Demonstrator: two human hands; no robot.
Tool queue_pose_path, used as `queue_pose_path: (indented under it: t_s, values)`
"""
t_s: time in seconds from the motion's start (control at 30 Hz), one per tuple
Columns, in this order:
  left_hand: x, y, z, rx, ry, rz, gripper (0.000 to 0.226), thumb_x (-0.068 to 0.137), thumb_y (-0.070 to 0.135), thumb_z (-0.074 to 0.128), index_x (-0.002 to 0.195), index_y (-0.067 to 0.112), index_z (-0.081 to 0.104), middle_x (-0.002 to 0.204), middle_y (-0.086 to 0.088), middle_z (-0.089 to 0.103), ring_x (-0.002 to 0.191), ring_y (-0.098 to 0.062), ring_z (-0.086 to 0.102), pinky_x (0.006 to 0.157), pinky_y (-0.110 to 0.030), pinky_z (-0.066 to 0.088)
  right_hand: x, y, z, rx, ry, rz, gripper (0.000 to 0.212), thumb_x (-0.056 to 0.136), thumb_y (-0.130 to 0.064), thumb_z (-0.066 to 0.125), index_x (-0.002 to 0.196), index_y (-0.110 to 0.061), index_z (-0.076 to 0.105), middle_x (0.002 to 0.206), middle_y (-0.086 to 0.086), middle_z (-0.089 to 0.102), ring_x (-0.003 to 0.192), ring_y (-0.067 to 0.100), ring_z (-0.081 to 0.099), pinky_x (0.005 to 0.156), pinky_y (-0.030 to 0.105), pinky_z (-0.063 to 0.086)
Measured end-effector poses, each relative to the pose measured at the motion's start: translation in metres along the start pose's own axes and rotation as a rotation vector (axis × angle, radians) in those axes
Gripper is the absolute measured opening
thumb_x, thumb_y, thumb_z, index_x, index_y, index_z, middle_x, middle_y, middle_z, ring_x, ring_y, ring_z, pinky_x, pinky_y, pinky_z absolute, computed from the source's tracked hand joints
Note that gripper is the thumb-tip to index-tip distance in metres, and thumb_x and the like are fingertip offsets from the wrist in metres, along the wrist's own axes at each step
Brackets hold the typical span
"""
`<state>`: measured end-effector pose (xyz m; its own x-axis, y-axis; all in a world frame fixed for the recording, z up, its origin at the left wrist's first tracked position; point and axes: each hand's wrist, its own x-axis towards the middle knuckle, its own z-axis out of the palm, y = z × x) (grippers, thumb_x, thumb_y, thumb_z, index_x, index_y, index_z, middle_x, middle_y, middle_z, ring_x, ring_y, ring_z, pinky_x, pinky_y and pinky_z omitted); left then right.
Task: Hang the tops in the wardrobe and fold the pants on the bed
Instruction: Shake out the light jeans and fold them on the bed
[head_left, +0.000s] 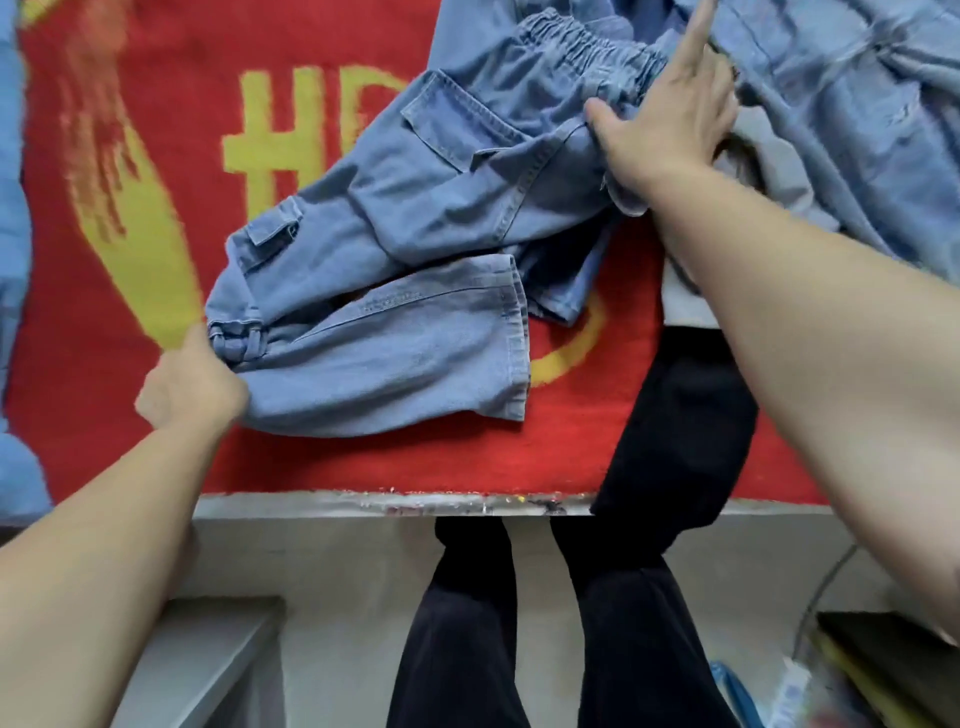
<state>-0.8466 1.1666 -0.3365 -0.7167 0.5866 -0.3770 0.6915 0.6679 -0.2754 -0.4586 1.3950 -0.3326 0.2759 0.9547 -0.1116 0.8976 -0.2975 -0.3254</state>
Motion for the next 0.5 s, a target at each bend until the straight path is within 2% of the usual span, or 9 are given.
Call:
queue_pose_path:
  t_s: [0.07,0.1,0.13,0.17,0.2,0.27,0.37,0.43,0.5]
  values:
    - [-0.004,0.007,0.003,-0.062,0.013,-0.065,0.048,0.077,0.006,0.065,0.121,0.012,0.048,0.126,-0.027,0.047,0.119,-0.045,0.046,0.091,-0.052,0.044,0.004,-0.015,0.004,-0.129,-0.197,-0.043,0.094,0.081,-0.043,0.068,0.155,-0.013,0.019,0.138,0.016,0.055,0.132,0.036,0.045,0.111,0.048,0.025]
    - [-0.008,0.013,0.002,-0.108,0.049,-0.063,0.053,0.076,0.007,0.066,0.125,0.011,0.047,0.13,-0.026,0.043,0.123,-0.044,0.041,0.096,-0.053,0.041,-0.003,-0.022,0.006,-0.184,-0.27,-0.108,0.073,0.081,-0.034,0.067,0.144,-0.015,0.037,0.127,0.017,0.061,0.125,0.037,0.051,0.108,0.049,0.027]
    - [-0.011,0.021,0.0,-0.153,0.093,-0.037,0.057,0.076,0.008,0.064,0.129,0.011,0.045,0.134,-0.024,0.04,0.126,-0.042,0.038,0.099,-0.053,0.037,-0.019,-0.027,0.008,-0.228,-0.31,-0.218,0.049,0.078,-0.026,0.064,0.124,-0.018,0.049,0.116,0.016,0.065,0.117,0.038,0.055,0.105,0.049,0.027]
    - [-0.014,0.029,-0.003,-0.193,0.136,0.014,0.062,0.076,0.009,0.061,0.135,0.012,0.041,0.138,-0.022,0.038,0.128,-0.041,0.035,0.102,-0.053,0.033,-0.04,-0.028,0.013,-0.264,-0.332,-0.375,0.033,0.075,-0.019,0.06,0.106,-0.02,0.05,0.104,0.014,0.067,0.108,0.037,0.056,0.102,0.049,0.028]
    - [-0.015,0.037,-0.007,-0.227,0.17,0.089,0.068,0.076,0.01,0.058,0.14,0.013,0.037,0.14,-0.021,0.036,0.129,-0.04,0.034,0.104,-0.052,0.03,-0.064,-0.027,0.019,-0.301,-0.351,-0.571,0.028,0.073,-0.014,0.058,0.099,-0.02,0.049,0.096,0.012,0.067,0.102,0.036,0.056,0.1,0.049,0.029]
    - [-0.016,0.059,-0.017,-0.293,0.211,0.281,0.07,0.077,0.009,0.053,0.145,0.01,0.034,0.143,-0.02,0.035,0.13,-0.04,0.033,0.106,-0.052,0.028,-0.121,-0.018,0.034,-0.356,-0.533,-0.896,0.033,0.078,-0.009,0.057,0.108,-0.023,0.055,0.094,0.007,0.066,0.098,0.033,0.056,0.093,0.044,0.034]
    - [-0.016,0.101,-0.032,-0.468,0.254,0.54,0.055,0.091,0.017,0.044,0.145,0.005,0.037,0.141,-0.021,0.04,0.131,-0.038,0.035,0.111,-0.045,0.025,-0.197,0.012,0.054,-0.429,-0.9,-0.995,0.037,0.09,-0.015,0.053,0.126,-0.025,0.053,0.113,0.006,0.063,0.102,0.03,0.061,0.071,0.035,0.039]
    - [-0.02,0.133,-0.04,-0.613,0.219,0.605,0.052,0.099,0.034,0.038,0.145,0.007,0.038,0.141,-0.018,0.042,0.133,-0.032,0.037,0.111,-0.038,0.025,-0.226,0.032,0.059,-0.432,-0.89,-0.978,0.046,0.087,-0.018,0.057,0.132,-0.023,0.05,0.121,0.007,0.058,0.105,0.031,0.06,0.07,0.036,0.04]
    - [-0.025,0.159,-0.039,-0.632,0.136,0.665,0.058,0.1,0.047,0.035,0.143,0.009,0.041,0.138,-0.015,0.046,0.132,-0.028,0.038,0.11,-0.037,0.026,-0.24,0.047,0.06,-0.382,-0.838,-0.895,0.054,0.086,-0.029,0.06,0.138,-0.024,0.046,0.124,0.006,0.054,0.11,0.031,0.055,0.08,0.038,0.046]
